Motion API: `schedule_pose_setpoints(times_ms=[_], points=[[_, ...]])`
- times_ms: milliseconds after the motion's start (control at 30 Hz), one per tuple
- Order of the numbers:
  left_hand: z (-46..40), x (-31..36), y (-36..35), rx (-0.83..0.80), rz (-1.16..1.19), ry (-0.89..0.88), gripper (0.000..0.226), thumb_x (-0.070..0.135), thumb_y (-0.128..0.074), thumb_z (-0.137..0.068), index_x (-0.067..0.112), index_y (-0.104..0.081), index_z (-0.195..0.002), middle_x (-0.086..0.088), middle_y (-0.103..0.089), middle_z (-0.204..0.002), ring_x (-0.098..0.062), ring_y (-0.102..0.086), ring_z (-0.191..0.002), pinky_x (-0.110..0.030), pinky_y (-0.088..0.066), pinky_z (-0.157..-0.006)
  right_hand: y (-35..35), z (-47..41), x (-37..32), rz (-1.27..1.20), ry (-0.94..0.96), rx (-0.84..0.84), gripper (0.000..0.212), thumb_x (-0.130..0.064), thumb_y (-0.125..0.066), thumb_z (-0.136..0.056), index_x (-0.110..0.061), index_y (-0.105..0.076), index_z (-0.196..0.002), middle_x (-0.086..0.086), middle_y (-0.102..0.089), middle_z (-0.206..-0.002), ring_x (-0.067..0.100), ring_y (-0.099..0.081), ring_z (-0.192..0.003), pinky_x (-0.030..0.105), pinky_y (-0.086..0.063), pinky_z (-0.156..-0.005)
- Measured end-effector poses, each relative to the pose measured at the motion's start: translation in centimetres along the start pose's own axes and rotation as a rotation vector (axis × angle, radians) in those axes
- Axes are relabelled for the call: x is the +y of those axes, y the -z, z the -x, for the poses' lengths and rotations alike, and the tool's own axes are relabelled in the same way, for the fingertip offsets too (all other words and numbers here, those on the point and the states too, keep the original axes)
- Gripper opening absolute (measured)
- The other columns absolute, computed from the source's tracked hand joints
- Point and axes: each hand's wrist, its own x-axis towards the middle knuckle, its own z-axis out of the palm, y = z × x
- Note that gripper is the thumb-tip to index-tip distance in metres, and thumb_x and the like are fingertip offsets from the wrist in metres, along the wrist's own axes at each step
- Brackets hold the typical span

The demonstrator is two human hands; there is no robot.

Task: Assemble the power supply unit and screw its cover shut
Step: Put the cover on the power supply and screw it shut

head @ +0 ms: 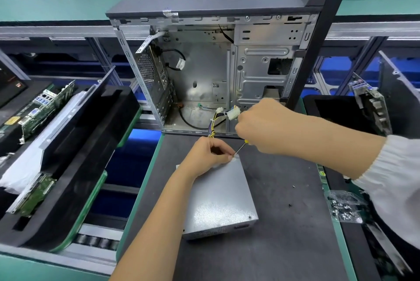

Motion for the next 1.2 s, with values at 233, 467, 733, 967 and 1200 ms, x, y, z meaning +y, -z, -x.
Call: schedule_pose_setpoints(times_ms=[233,467,733,967,1200], points=[[0.3,-0.2,-0.4,0.083,-0.034,-0.01,0.019,0.001,-0.075,-0.079,0.02,-0.074,-0.08,0.002,-0.07,-0.077,-0.011,-0.061,-0.072,-0.028,-0.052,-0.075,1.7,-2.6,0.0,0.026,0.052,-0.087,0.013,-0.013,-0.055,-0.086,-0.014,-0.056,-0.099,0.001,-0.056,-0.082,0.024,-0.053,-0.071,0.023,-0.022,-0.045],[0.4,-0.3,-0.6,0.074,-0.027,-0.021,0.019,0.005,-0.077,-0.079,0.024,-0.073,-0.077,0.007,-0.068,-0.075,-0.008,-0.06,-0.069,-0.022,-0.05,-0.071,1.8,-3.6,1.5,-0.019,0.095,-0.11,0.023,-0.011,-0.055,-0.086,-0.013,-0.035,-0.074,0.001,-0.036,-0.068,0.018,-0.041,-0.055,0.025,-0.027,-0.045],[0.4,-0.7,-1.2,0.131,-0.065,-0.039,0.009,0.018,-0.08,-0.079,0.025,-0.074,-0.079,0.009,-0.072,-0.082,-0.012,-0.064,-0.079,-0.04,-0.051,-0.084,1.5,-4.4,1.2,-0.025,0.114,-0.156,0.039,-0.045,-0.064,-0.083,-0.014,-0.045,-0.097,0.0,-0.044,-0.078,0.021,-0.042,-0.065,0.027,-0.029,-0.048],[0.7,0.5,-1.4,0.132,0.125,-0.147,0.017,0.007,-0.075,-0.084,0.023,-0.072,-0.088,0.001,-0.071,-0.087,-0.013,-0.063,-0.082,-0.032,-0.052,-0.085,1.4,-5.0,1.7,0.004,0.148,-0.028,0.024,-0.028,-0.055,-0.093,-0.017,-0.038,-0.08,-0.001,-0.03,-0.064,0.021,-0.043,-0.062,0.025,-0.024,-0.043],[0.7,0.0,-2.5,0.243,0.098,-0.248,0.017,0.004,-0.075,-0.082,0.021,-0.074,-0.079,0.006,-0.071,-0.078,-0.008,-0.061,-0.077,-0.016,-0.045,-0.075,1.2,-5.1,2.0,-0.099,0.151,-0.167,0.035,-0.042,-0.068,-0.08,-0.015,-0.051,-0.092,-0.001,-0.046,-0.074,0.013,-0.039,-0.053,0.024,-0.026,-0.043]])
